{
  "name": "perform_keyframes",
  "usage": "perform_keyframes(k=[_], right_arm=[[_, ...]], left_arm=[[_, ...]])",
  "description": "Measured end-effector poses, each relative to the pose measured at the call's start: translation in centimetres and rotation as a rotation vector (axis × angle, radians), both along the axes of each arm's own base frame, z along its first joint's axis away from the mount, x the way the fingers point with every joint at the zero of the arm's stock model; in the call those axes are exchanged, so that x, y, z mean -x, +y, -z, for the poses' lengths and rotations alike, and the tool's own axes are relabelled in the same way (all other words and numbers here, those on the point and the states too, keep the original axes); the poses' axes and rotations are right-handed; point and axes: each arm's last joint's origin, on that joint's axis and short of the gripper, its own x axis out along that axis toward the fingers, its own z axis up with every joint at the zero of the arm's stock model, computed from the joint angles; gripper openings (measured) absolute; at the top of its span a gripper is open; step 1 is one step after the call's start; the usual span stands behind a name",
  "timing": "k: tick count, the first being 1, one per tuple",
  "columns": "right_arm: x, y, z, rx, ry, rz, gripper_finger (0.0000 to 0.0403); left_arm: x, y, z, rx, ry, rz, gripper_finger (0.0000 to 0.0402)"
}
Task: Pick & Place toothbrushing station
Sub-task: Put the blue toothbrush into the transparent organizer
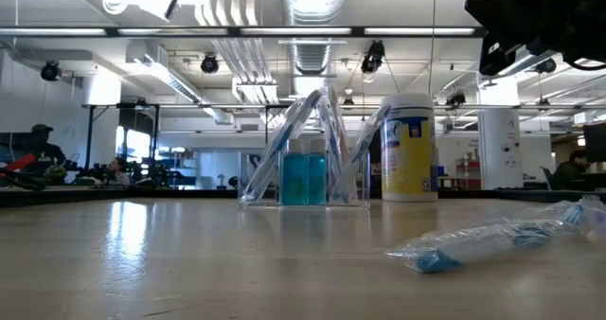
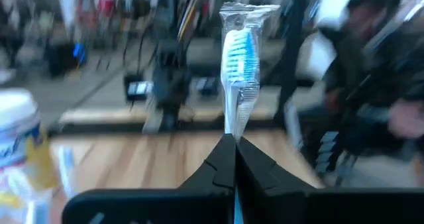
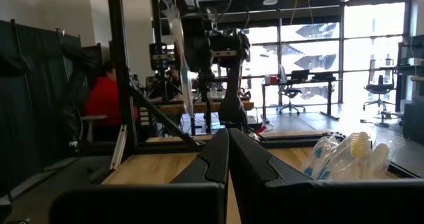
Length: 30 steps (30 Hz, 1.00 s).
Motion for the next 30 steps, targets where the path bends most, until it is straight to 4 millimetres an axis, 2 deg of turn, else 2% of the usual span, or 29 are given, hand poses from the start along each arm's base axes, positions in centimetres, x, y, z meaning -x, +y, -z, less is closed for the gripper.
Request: perform_keyframes(k=[5, 10, 17, 25, 30], right_arm=[[0.0, 0.0, 0.0, -0.001, 0.000, 0.000, 0.0008], [0.0, 0.0, 0.0, -0.003, 0.000, -0.001, 0.0008], [0.0, 0.0, 0.0, -0.003, 0.000, -0.001, 0.0008], [0.0, 0.0, 0.0, 0.001, 0.005, 0.000, 0.0008], [0.0, 0.0, 0.1, 0.002, 0.008, -0.001, 0.0008]], left_arm=[[4.8, 1.8, 1.8, 0.075, -0.138, -0.005, 0.0000], [7.1, 2.8, 4.0, 0.099, -0.159, -0.039, 0.0000], [8.4, 3.3, 5.4, 0.071, -0.180, -0.044, 0.0000], [9.0, 3.7, 7.7, 0.011, -0.153, -0.075, 0.0001], [9.3, 3.8, 8.1, 0.007, -0.162, -0.072, 0.0001]])
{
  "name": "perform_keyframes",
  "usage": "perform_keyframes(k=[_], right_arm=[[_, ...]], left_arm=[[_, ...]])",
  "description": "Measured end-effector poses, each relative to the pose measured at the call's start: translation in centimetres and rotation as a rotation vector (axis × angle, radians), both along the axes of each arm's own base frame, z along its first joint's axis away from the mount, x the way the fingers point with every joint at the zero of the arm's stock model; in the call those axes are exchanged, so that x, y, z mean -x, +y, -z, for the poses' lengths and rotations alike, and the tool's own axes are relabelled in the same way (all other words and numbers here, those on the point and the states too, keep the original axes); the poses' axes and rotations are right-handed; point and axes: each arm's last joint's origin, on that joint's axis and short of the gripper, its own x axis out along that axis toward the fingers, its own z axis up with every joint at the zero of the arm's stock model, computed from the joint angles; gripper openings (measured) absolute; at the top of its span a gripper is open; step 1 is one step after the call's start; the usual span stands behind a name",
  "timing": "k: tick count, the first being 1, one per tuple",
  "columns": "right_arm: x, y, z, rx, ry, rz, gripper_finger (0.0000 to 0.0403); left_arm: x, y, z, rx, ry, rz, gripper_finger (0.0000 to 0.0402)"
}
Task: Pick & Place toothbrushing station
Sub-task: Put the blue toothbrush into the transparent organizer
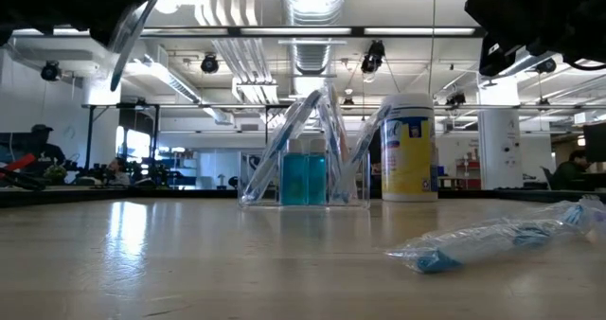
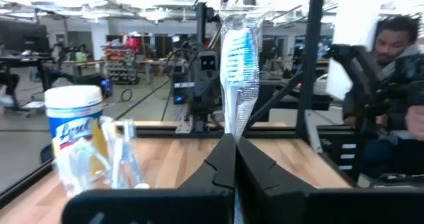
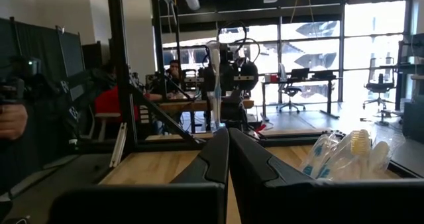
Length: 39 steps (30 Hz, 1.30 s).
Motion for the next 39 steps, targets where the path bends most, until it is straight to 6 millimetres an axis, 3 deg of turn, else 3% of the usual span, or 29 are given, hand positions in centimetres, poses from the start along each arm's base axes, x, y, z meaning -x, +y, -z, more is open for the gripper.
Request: perform_keyframes(k=[6, 11, 16, 21, 27, 32, 39], right_arm=[[0.0, 0.0, 0.0, 0.002, 0.000, 0.000, 0.0008], [0.0, 0.0, 0.0, 0.005, -0.001, 0.001, 0.0008], [0.0, 0.0, -0.1, 0.007, -0.008, 0.002, 0.0008], [0.0, 0.0, -0.1, 0.013, -0.009, 0.004, 0.0008], [0.0, 0.0, -0.1, 0.020, -0.011, 0.006, 0.0008], [0.0, 0.0, -0.1, 0.024, -0.012, 0.007, 0.0008], [0.0, 0.0, -0.1, 0.024, -0.012, 0.007, 0.0008]], left_arm=[[0.0, -0.1, -0.6, 0.013, -0.059, 0.021, 0.0001], [-0.6, -0.2, -0.9, -0.103, -0.113, -0.004, 0.0000], [-1.8, 0.3, -2.0, -0.110, -0.136, -0.070, 0.0000], [-3.3, 1.9, -2.5, -0.101, -0.108, -0.154, 0.0000], [-4.8, 4.7, -3.4, -0.056, -0.187, -0.128, 0.0000], [-6.2, 7.0, -2.4, 0.042, -0.177, -0.186, 0.0000], [-9.1, 7.8, -0.5, 0.054, -0.115, -0.204, 0.0000]])
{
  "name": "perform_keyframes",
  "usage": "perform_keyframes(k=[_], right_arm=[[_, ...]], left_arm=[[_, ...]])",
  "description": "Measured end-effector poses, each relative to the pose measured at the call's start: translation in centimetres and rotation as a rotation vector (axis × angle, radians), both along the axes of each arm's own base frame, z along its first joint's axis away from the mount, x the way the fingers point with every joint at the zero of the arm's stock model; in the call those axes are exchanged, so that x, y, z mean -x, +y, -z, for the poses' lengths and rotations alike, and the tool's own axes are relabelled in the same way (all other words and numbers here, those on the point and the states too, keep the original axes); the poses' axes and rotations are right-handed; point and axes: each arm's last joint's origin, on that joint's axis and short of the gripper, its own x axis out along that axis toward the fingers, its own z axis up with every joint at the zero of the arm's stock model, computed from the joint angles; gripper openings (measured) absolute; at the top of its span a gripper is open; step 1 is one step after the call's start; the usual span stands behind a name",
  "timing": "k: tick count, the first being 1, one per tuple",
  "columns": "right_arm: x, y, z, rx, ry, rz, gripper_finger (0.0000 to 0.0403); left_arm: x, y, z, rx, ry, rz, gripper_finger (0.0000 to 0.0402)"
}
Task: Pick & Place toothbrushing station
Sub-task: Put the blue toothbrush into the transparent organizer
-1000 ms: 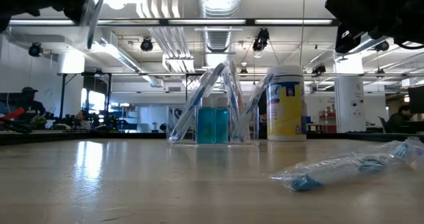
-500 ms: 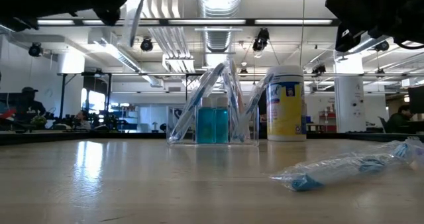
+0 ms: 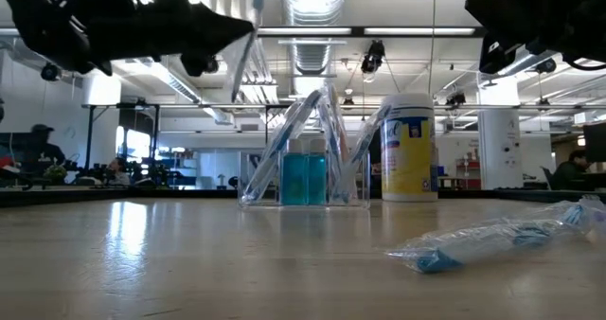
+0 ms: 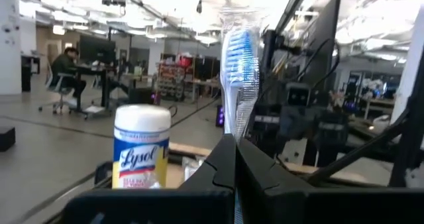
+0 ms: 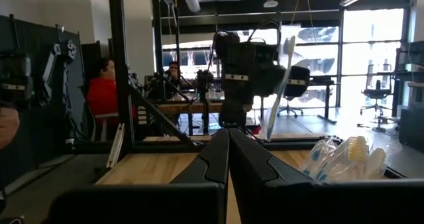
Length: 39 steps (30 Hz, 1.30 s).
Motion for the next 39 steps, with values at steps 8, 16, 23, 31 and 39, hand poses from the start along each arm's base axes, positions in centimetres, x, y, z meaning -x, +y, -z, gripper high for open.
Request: perform_keyframes(k=[8, 16, 23, 31, 39], right_arm=[[0.0, 0.0, 0.0, 0.000, 0.003, 0.000, 0.0008], [0.0, 0.0, 0.2, 0.005, 0.023, 0.000, 0.0008], [-0.1, 0.0, 0.3, 0.008, 0.033, -0.001, 0.0008], [-0.1, 0.0, 0.4, 0.006, 0.037, -0.002, 0.0008], [-0.1, 0.0, 0.4, 0.006, 0.040, -0.002, 0.0008]], left_arm=[[-3.6, 0.8, 1.3, -0.058, 0.095, -0.056, 0.0000], [-6.1, 1.4, 2.7, -0.049, 0.161, -0.096, 0.0000], [-6.3, 1.8, 4.6, -0.012, 0.229, -0.201, 0.0000], [-6.1, 2.1, 6.2, 0.005, 0.284, -0.208, 0.0000], [-4.5, 1.8, 7.4, 0.089, 0.278, -0.200, 0.0000]])
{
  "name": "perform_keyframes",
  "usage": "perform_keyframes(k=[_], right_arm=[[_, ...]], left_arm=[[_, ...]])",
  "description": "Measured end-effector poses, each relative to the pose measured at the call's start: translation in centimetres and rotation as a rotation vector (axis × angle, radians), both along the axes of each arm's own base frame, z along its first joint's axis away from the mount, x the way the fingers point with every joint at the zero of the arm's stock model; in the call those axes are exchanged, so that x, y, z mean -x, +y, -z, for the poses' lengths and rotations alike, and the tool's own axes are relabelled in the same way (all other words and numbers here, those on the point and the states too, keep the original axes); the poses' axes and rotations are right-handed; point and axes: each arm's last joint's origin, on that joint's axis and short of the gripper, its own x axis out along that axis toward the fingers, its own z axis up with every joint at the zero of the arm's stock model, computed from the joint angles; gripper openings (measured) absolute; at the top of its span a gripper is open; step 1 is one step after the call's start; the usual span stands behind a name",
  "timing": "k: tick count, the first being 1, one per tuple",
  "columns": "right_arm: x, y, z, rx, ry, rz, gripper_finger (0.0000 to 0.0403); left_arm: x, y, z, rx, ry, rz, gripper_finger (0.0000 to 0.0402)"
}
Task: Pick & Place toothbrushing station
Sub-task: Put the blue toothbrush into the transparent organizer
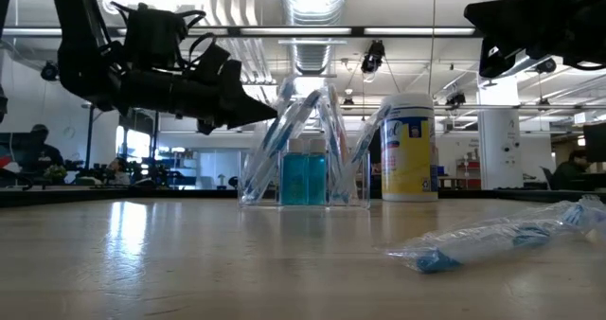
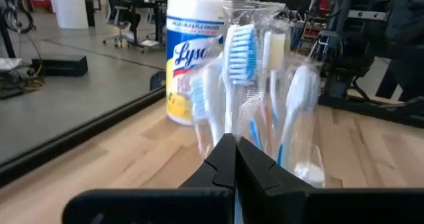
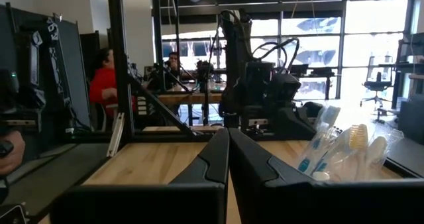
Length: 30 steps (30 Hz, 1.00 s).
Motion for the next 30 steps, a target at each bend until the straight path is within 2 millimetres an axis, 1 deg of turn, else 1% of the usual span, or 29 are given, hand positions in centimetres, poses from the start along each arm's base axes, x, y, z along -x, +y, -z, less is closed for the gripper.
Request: perform_keyframes(k=[9, 13, 23, 26, 30], right_arm=[[0.0, 0.0, 0.0, 0.000, 0.000, 0.000, 0.0008], [0.0, 0.0, 0.0, 0.000, 0.000, 0.000, 0.0008], [0.0, 0.0, 0.0, 0.000, 0.000, 0.000, 0.0008], [0.0, 0.0, 0.0, 0.000, 0.000, 0.001, 0.0008], [0.0, 0.0, 0.0, 0.000, 0.000, 0.001, 0.0008]], left_arm=[[1.0, -0.2, 1.1, 0.018, 0.041, -0.001, 0.0009], [1.0, -0.2, 1.3, 0.022, 0.066, -0.001, 0.0003], [1.1, -0.2, 1.9, 0.047, 0.117, -0.012, 0.0003], [1.1, -0.2, 1.8, 0.077, 0.098, -0.012, 0.0017], [1.0, -0.2, 1.6, 0.065, 0.083, -0.008, 0.0061]])
